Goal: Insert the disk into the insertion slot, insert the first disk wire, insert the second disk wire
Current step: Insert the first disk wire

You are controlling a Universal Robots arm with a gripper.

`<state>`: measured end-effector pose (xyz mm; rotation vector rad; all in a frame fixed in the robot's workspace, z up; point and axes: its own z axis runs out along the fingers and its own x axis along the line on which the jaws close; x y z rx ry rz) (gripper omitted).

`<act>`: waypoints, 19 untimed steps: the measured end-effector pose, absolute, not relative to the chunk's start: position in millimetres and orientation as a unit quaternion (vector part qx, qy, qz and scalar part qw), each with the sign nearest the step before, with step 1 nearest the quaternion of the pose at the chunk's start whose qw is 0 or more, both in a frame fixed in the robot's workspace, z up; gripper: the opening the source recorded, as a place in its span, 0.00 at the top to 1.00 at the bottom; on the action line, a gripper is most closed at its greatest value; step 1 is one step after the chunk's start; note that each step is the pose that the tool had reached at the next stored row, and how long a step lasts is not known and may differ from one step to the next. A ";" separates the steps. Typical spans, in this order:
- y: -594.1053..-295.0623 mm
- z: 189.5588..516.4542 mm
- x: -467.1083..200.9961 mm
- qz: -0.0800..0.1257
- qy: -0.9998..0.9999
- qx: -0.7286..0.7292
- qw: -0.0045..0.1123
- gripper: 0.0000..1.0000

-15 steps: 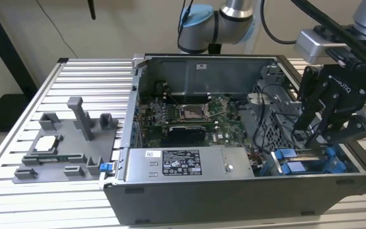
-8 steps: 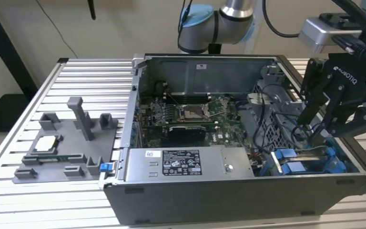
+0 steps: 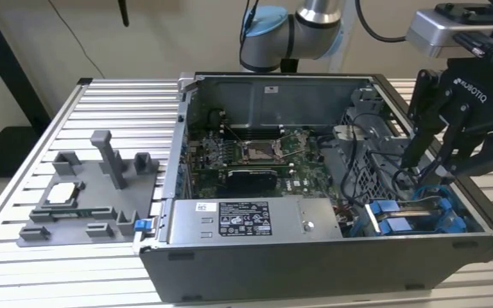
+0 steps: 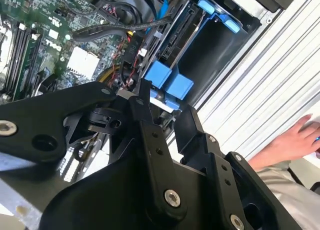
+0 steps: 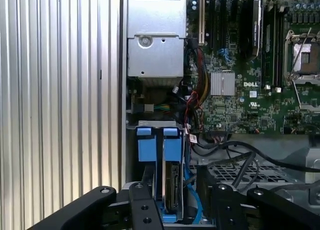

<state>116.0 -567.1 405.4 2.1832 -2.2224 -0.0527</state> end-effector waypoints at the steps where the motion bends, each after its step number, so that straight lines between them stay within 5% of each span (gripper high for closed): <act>1: -566.6 405.5 115.9 -0.017 -0.713 0.701 0.011 0.00; 19: -561.9 405.2 116.5 -0.019 -0.713 0.701 0.002 0.00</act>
